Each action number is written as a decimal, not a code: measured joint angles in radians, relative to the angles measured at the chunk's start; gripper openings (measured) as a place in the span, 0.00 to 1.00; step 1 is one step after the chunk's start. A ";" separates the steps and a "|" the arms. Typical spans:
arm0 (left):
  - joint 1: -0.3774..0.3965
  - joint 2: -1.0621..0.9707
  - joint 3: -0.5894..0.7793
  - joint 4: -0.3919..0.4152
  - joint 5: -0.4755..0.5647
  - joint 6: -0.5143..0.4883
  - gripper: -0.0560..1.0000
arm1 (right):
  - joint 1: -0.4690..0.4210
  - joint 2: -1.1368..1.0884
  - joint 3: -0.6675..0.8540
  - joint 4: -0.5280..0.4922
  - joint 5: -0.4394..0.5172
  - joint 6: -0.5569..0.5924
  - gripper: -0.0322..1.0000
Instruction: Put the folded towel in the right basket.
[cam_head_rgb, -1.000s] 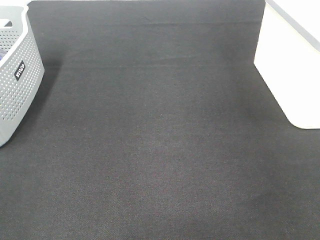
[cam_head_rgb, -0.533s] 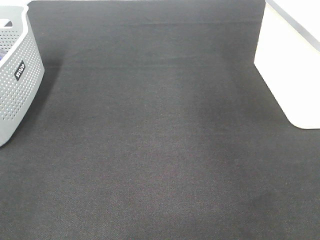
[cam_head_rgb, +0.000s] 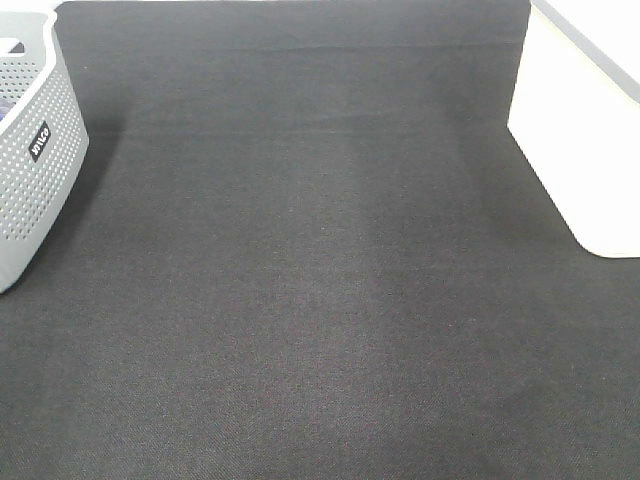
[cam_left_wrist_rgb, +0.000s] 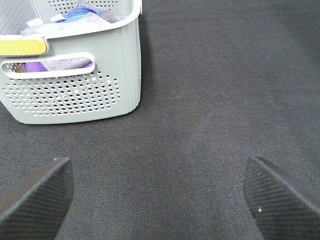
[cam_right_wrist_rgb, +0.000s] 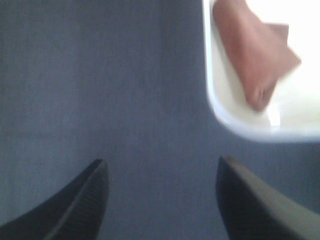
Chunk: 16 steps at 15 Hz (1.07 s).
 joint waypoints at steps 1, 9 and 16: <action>0.000 0.000 0.000 0.000 0.000 0.000 0.88 | 0.000 0.000 0.000 0.000 0.000 0.000 0.61; 0.000 0.000 0.000 0.000 0.000 0.000 0.88 | 0.000 -0.727 0.626 -0.049 -0.009 0.000 0.61; 0.000 0.000 0.000 0.000 0.000 0.000 0.88 | 0.000 -1.281 0.985 -0.126 -0.099 0.000 0.61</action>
